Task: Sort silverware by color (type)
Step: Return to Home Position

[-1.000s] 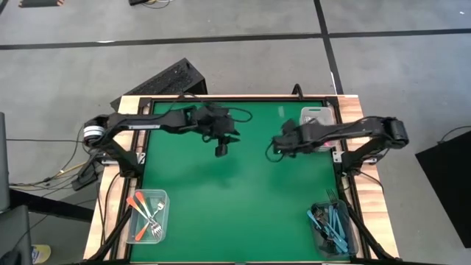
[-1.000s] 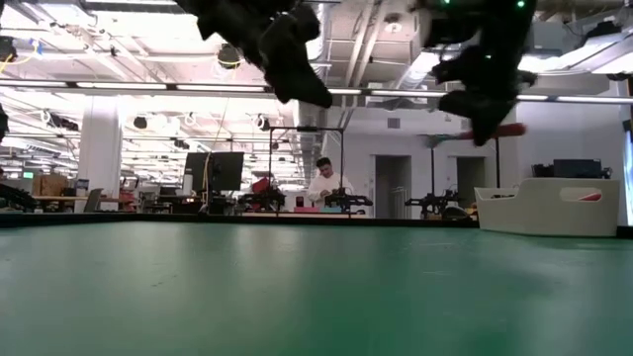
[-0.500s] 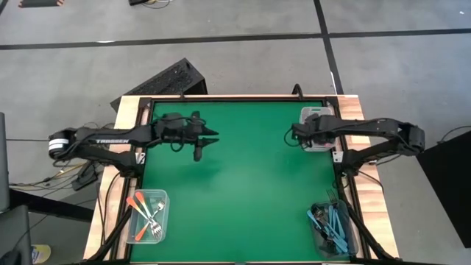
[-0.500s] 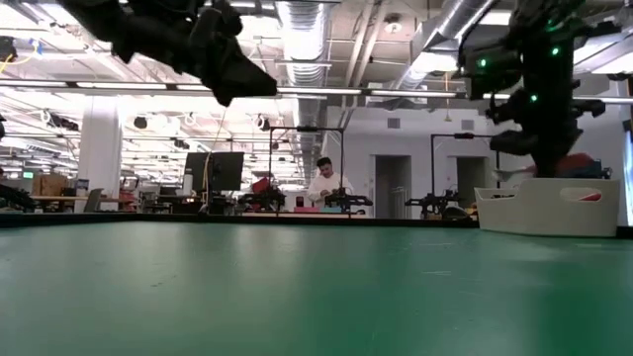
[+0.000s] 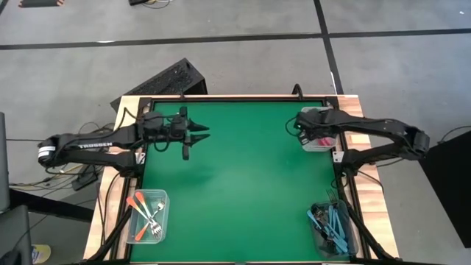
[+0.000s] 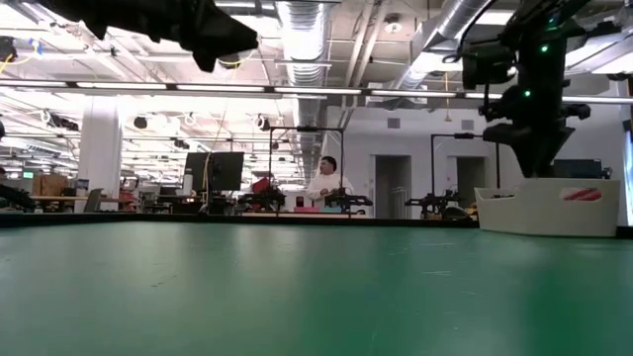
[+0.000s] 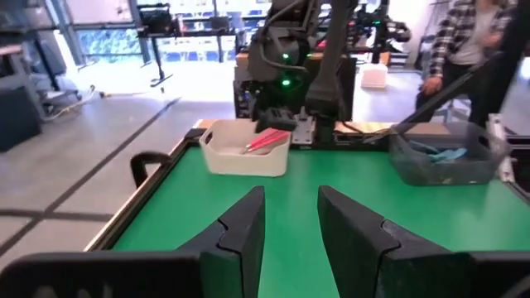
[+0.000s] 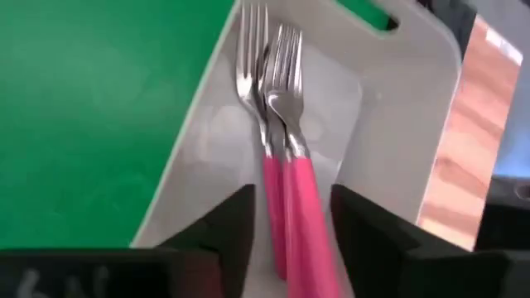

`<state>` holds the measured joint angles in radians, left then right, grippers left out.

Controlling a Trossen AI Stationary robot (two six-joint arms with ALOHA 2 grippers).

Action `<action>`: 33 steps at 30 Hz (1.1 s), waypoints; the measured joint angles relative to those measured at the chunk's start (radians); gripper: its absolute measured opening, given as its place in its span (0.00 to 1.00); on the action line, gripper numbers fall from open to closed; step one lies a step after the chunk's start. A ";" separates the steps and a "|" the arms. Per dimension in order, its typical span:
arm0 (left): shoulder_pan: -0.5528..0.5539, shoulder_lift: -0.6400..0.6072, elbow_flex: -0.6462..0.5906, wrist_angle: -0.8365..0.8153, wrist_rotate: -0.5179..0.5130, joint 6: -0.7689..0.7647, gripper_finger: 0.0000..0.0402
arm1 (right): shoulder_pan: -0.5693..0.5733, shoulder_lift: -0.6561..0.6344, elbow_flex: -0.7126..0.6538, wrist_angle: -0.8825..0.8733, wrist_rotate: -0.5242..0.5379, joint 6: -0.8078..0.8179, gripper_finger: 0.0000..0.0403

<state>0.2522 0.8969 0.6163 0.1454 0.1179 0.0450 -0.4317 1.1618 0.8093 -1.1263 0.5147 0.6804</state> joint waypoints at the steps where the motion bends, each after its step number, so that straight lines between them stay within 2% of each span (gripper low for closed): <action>1: -0.012 -0.016 0.000 -0.013 -0.002 0.007 0.25 | 0.015 -0.018 0.000 0.017 0.006 0.000 0.51; 5: -0.086 -0.105 -0.058 0.003 -0.063 0.022 0.25 | 0.134 -0.113 0.000 0.167 0.007 -0.062 0.54; 9: -0.171 -0.233 -0.176 0.080 -0.169 0.019 0.25 | 0.321 -0.198 -0.021 0.480 -0.025 -0.201 0.50; 14: -0.251 -0.405 -0.303 0.140 -0.239 0.021 0.25 | 0.548 -0.233 -0.064 0.860 -0.042 -0.358 0.39; 19: -0.294 -0.523 -0.338 0.083 -0.273 0.041 0.25 | 0.694 -0.247 -0.065 0.984 -0.041 -0.500 0.23; 23: -0.316 -0.603 -0.339 0.034 -0.291 0.071 0.25 | 0.721 -0.308 -0.066 0.973 -0.044 -0.554 0.07; 25: -0.324 -0.640 -0.339 0.028 -0.291 0.088 0.25 | 0.721 -0.352 -0.080 0.967 -0.081 -0.583 0.03; 30: -0.332 -0.717 -0.396 0.073 -0.291 0.103 0.25 | 0.687 -0.496 -0.205 1.090 -0.204 -0.610 0.06; 33: -0.332 -0.750 -0.449 0.103 -0.298 0.100 0.25 | 0.646 -0.572 -0.308 1.211 -0.257 -0.610 0.04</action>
<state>-0.0799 0.1464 0.1678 0.2480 -0.1802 0.1449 0.2147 0.5900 0.5010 0.0842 0.2574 0.0704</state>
